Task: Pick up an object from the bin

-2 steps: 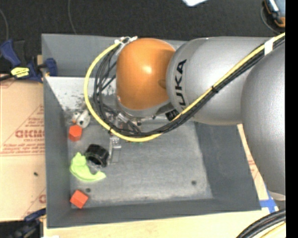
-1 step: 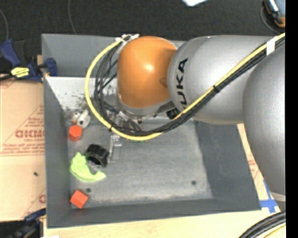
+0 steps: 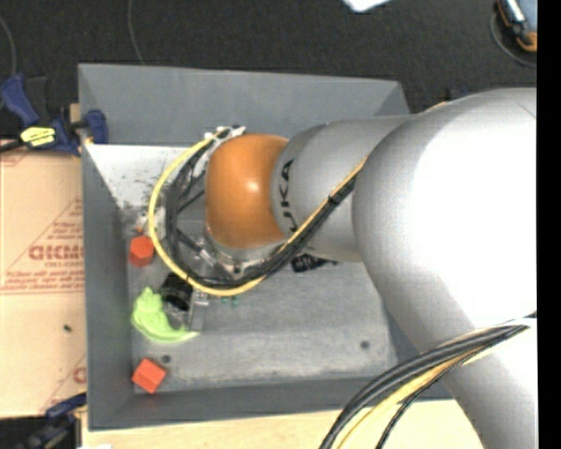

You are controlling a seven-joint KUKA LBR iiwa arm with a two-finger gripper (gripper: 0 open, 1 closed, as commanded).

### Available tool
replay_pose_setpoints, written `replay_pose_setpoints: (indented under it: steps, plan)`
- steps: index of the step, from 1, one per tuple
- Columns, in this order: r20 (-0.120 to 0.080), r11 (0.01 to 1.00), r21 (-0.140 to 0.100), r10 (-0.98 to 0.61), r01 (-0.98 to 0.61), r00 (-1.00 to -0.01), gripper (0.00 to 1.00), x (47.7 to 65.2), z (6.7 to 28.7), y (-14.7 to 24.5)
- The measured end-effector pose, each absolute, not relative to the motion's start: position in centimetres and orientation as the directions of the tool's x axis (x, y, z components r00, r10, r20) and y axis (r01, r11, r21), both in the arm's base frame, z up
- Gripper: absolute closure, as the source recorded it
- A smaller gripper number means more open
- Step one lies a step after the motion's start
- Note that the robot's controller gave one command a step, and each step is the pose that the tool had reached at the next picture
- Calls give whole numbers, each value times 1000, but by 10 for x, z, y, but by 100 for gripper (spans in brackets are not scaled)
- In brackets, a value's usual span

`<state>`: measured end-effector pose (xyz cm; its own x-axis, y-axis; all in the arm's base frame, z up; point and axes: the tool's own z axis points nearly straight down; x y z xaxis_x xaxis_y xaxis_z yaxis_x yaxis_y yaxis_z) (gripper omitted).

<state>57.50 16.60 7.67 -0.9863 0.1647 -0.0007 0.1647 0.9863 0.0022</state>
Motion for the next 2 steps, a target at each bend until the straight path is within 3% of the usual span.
replay_pose_setpoints:
  steps: [1,2]
  plan:
    - [-7,984,4,178,177,-984,0,578,155,164]
    - [-3,986,3,167,167,-986,0,576,77,165]
